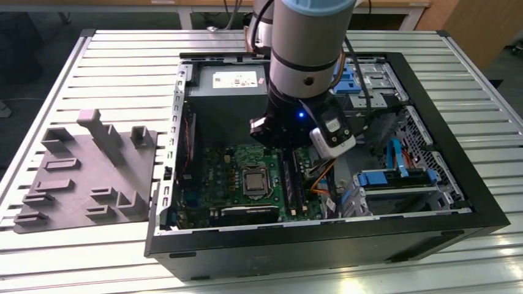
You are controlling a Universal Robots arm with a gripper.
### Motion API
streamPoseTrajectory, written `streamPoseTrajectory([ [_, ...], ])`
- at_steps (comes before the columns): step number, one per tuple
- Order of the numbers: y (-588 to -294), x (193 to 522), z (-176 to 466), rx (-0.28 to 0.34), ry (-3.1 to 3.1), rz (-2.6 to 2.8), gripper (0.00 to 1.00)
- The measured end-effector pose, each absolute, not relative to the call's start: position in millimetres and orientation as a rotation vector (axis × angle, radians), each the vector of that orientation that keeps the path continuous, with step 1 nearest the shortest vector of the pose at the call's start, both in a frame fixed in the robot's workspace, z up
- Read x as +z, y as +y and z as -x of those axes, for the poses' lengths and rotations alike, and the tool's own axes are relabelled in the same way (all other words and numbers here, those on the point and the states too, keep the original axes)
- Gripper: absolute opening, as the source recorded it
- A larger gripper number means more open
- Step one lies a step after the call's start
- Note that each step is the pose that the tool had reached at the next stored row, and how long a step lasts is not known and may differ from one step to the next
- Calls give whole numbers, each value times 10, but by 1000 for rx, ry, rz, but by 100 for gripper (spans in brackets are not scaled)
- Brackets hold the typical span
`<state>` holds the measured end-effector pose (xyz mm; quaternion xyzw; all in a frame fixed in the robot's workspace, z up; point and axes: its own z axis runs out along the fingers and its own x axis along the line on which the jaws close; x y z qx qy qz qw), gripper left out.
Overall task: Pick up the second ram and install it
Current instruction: 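Insert the second ram into the second slot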
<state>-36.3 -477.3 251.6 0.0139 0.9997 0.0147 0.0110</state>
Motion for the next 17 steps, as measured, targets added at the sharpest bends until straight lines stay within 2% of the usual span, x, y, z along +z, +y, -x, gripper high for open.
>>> streamPoseTrajectory([
  [17, -4773, 2456, 360, 46, 3119, -52, 11],
])
